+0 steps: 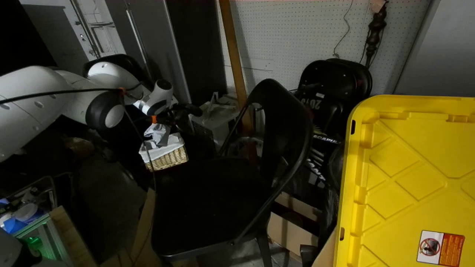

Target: Remove the towel from the chair and put it in the basket

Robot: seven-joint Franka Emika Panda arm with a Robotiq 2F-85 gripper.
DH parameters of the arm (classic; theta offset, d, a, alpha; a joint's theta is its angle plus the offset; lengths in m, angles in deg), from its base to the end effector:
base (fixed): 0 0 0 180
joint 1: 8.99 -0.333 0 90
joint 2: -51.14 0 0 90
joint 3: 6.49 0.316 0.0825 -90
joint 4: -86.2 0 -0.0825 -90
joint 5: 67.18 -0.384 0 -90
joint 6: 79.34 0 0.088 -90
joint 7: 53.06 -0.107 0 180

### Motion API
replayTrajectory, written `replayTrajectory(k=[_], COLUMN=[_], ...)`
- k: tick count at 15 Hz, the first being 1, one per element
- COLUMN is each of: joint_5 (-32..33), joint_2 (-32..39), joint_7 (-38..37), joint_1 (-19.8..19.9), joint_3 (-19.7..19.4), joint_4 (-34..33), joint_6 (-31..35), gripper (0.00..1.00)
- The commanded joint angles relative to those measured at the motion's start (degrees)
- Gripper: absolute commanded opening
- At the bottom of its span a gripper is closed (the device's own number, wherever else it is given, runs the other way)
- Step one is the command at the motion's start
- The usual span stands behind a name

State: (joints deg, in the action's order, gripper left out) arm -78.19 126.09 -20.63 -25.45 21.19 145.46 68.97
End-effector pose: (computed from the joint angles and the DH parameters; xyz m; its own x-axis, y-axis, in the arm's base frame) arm 0.6636 0.4248 0.0955 0.7071 0.5530 0.4407 0.7058 -0.5907 -0.3911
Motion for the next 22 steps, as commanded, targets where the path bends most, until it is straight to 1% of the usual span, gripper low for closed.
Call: replayTrajectory(k=[1, 3, 4, 6, 9, 10, 13, 14, 15, 16, 17, 18, 19, 20, 22], joint_5=[2.2, 2.3, 1.8, 2.0, 3.1, -0.9, -1.7, -1.8, -1.9, -2.3, -2.6, -3.0, -3.5, -4.0, -5.1], joint_2=[5.5, 7.9, 9.2, 11.6, 14.9, 10.5, 11.2, 11.2, 11.2, 11.2, 11.2, 11.2, 11.2, 11.2, 11.2], joint_7=[-0.1, 0.9, 1.2, 3.3, 7.3, 10.4, 14.5, 16.0, 17.7, 19.5, 21.0, 22.4, 23.4, 24.5, 25.3], joint_1=[-2.7, -3.9, -5.3, -6.8, -8.8, -8.4, -9.8, -9.9, -9.7, -9.3, -9.2, -9.1, -9.2, -9.2, -9.5], joint_3=[0.2, 0.6, -0.4, -0.2, 0.5, -1.5, -1.4, -1.1, -0.3, 0.7, 1.2, 1.5, 1.4, 1.4, 0.4], joint_4=[-9.4, -12.9, -15.2, -18.7, -22.5, -15.2, -15.8, -15.8, -15.8, -15.6, -15.5, -15.4, -15.5, -15.6, -15.9], joint_6=[-1.0, -0.5, -0.4, 0.1, 3.8, 8.6, 16.3, 17.5, 17.3, 16.0, 14.8, 13.8, 13.1, 12.4, 10.7], gripper=[0.03, 0.03, 0.03, 0.03, 0.03, 0.03, 0.03, 0.03, 0.03, 0.09, 0.38, 0.39, 0.44, 0.52, 0.64])
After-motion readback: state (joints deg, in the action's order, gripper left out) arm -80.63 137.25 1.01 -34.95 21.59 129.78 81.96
